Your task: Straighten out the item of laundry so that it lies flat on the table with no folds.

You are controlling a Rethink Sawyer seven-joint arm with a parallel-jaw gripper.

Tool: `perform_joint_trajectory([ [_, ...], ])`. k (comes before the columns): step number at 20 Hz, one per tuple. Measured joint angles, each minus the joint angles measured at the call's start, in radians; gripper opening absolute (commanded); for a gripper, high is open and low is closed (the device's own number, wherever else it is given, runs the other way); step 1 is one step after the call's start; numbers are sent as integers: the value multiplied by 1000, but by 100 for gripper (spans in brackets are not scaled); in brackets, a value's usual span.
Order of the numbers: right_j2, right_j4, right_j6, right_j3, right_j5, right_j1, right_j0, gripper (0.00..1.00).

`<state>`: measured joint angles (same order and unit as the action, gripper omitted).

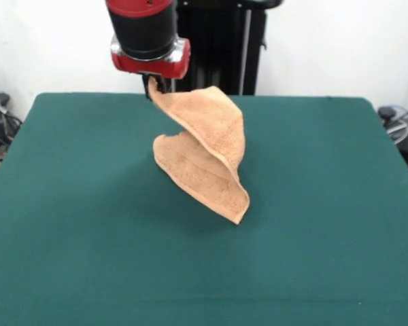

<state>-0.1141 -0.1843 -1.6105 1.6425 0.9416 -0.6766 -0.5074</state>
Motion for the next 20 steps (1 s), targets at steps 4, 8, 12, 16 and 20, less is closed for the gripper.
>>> perform_joint_trajectory([
  [4, -17, -13, 22, 1, 0, -1, -10, 0],
  [8, -40, -15, 34, 5, 0, -8, -24, 0],
  [12, -71, -26, 42, 8, 0, -21, -61, 0],
  [16, -98, -52, 58, 8, 1, -34, -115, 0],
  [20, -121, -62, 98, 8, 13, -35, -173, 0],
])
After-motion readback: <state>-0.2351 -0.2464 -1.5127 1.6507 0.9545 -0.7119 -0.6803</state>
